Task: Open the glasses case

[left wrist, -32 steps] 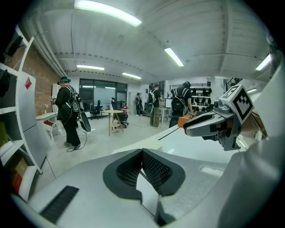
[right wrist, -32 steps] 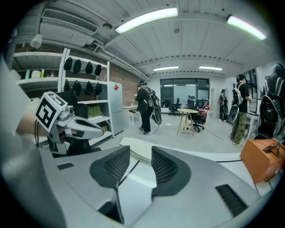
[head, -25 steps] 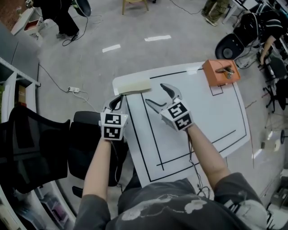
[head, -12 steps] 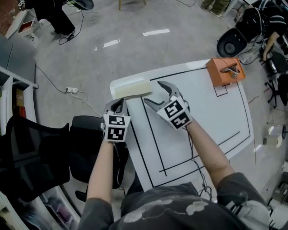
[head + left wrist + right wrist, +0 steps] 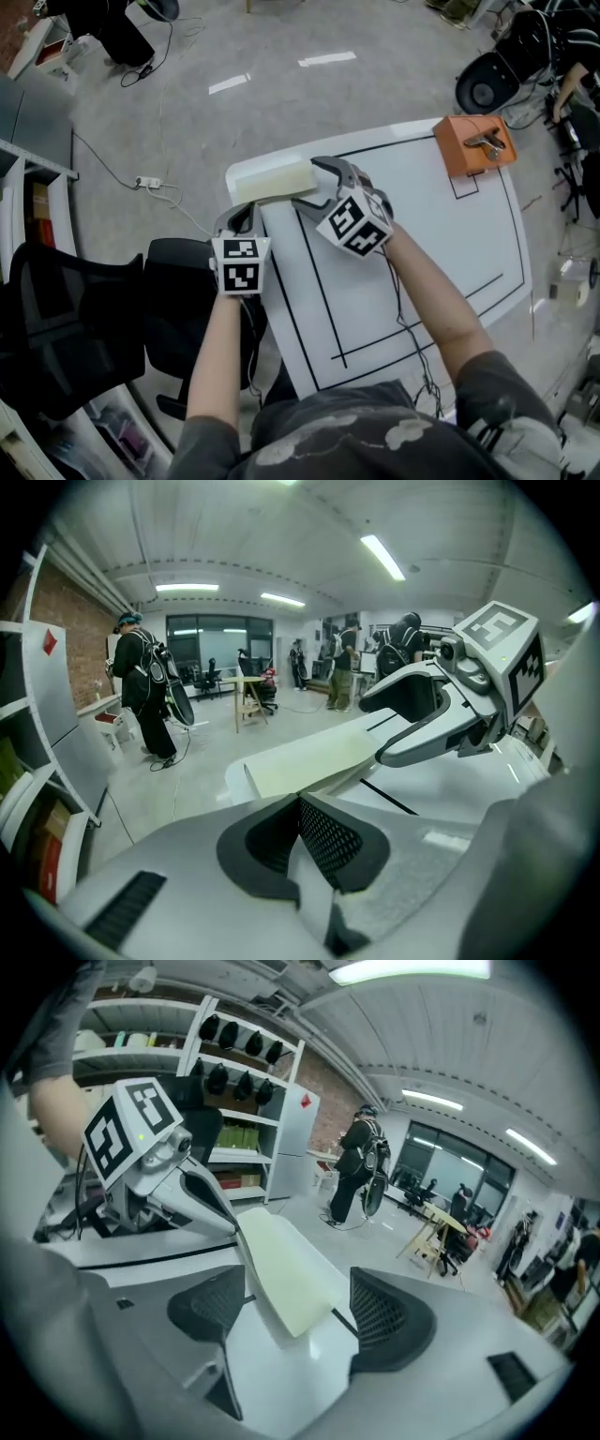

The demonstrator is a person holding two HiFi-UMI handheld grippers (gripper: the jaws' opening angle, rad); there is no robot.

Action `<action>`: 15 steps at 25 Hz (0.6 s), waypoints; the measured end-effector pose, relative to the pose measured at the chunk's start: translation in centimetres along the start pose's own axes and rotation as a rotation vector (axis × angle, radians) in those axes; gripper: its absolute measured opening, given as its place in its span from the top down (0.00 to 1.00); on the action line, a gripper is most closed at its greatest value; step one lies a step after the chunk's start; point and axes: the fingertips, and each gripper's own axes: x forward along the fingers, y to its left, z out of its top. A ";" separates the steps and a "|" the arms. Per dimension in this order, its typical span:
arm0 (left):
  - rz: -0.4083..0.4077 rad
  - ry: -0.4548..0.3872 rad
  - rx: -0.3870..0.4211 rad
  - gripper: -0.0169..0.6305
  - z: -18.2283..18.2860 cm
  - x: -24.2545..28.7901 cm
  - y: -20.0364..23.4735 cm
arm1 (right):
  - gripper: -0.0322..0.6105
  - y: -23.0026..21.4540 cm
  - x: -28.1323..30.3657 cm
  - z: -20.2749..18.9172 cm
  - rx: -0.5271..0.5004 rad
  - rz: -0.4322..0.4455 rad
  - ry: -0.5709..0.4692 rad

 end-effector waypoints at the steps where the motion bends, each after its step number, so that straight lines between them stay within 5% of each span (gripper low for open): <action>1: 0.002 0.007 -0.004 0.97 0.0 0.0 0.0 | 0.40 0.1 0.4 0.2 -0.058 0.016 0.010; 5: 0.014 0.023 -0.007 0.97 0.1 0.1 0.0 | 0.40 0.3 2.3 -0.2 -0.234 0.083 0.069; 15: -0.022 0.073 -0.004 0.97 -1.0 0.5 -0.6 | 0.53 1.2 4.0 -1.0 -0.383 0.231 0.174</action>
